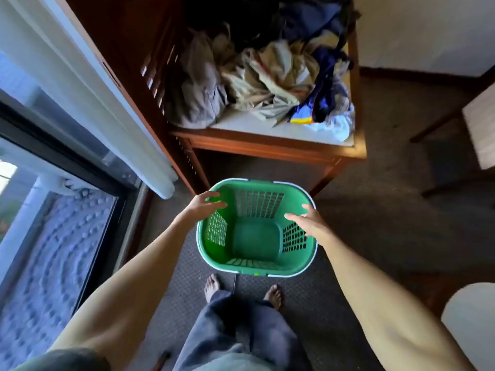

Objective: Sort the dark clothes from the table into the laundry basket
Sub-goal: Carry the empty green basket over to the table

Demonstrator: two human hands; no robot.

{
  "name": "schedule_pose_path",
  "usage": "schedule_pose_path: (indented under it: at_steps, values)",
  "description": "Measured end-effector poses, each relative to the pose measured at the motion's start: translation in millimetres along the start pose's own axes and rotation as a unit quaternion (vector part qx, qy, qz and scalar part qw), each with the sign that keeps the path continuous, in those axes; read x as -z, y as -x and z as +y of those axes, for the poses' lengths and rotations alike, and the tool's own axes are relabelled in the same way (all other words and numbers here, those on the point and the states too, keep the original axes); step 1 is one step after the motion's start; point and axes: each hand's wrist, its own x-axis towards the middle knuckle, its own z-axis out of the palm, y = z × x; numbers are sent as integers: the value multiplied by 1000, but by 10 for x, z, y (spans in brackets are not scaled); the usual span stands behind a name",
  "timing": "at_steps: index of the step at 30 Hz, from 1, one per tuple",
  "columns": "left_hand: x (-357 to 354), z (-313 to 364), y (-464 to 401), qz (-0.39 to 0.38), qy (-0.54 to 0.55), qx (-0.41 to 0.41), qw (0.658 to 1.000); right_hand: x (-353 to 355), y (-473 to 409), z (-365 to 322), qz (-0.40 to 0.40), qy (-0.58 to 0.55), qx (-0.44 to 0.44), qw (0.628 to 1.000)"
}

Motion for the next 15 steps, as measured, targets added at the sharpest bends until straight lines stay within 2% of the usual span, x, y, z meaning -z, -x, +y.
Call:
schedule_pose_path:
  at_steps: [5, 8, 12, 15]
  values:
    - [-370, -530, -359, -13, -22, 86, 996, -162, -471, 361, 43, -16, -36, 998]
    - [-537, -884, -656, -10, -27, 123, 992, -218, -746, 519, 98, -6, -54, 994]
    - [-601, -1020, -868, 16, -68, 170, 983, -203, -1029, 703, 196, -15, -89, 976]
    - [-621, -1144, -1023, 43, -21, 204, 978, -211, -1200, 836, 171, -60, -136, 974]
